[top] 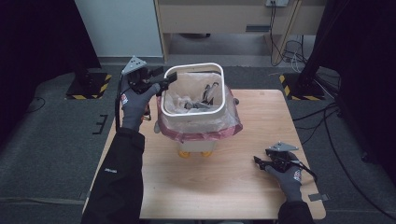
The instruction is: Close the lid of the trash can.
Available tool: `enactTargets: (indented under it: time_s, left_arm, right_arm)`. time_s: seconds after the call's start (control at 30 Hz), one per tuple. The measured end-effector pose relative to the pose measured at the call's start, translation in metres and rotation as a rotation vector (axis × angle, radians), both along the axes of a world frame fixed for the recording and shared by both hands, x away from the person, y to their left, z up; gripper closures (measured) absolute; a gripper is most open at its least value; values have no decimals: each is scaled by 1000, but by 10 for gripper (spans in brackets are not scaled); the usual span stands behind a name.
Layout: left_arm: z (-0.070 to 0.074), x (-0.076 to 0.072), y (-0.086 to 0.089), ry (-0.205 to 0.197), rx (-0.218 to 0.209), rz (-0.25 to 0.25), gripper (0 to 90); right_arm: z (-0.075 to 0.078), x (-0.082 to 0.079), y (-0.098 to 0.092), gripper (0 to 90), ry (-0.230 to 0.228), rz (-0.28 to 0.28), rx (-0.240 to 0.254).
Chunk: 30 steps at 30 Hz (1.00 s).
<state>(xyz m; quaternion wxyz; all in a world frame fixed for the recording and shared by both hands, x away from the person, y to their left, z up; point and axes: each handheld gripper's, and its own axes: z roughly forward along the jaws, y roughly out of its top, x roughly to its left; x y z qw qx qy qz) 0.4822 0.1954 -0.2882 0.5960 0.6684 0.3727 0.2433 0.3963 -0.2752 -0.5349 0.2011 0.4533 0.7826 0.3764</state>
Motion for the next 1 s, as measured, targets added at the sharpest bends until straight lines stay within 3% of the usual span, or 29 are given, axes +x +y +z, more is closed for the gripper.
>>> enactTargets:
  time_s: [0.1,0.17,0.3,0.47,0.5,0.6,0.67,0.7,0.83,1.0]
  left_arm:
    - [1,-4,3,-22,-10,8,313]
    - [2,-9,6,-47,-13,5,310]
    - [0,-24,19,-98,-24,9,304]
    - [-8,-40,35,-125,-18,28,301]
    - [-13,-48,43,-142,-20,31,301]
    - [-22,-60,52,-151,-16,48,299]
    - [-26,-64,54,-152,-10,58,299]
    - [-33,-72,58,-151,-9,70,298]
    - [-52,-84,65,-136,34,104,291]
    - [-87,-92,75,-54,45,135,275]
  right_arm:
    - [7,0,-1,389,-38,-13,38]
    - [26,0,-1,407,-128,-30,105]
    - [43,2,0,418,-203,-57,148]
    - [61,7,3,430,-252,-71,201]
    - [74,11,6,432,-272,-59,207]
    - [93,17,10,440,-299,-44,219]
    - [100,19,11,444,-307,-40,222]
    - [114,23,12,445,-331,-38,228]
    - [135,29,13,444,-361,-47,243]
    - [154,37,11,434,-388,-64,273]
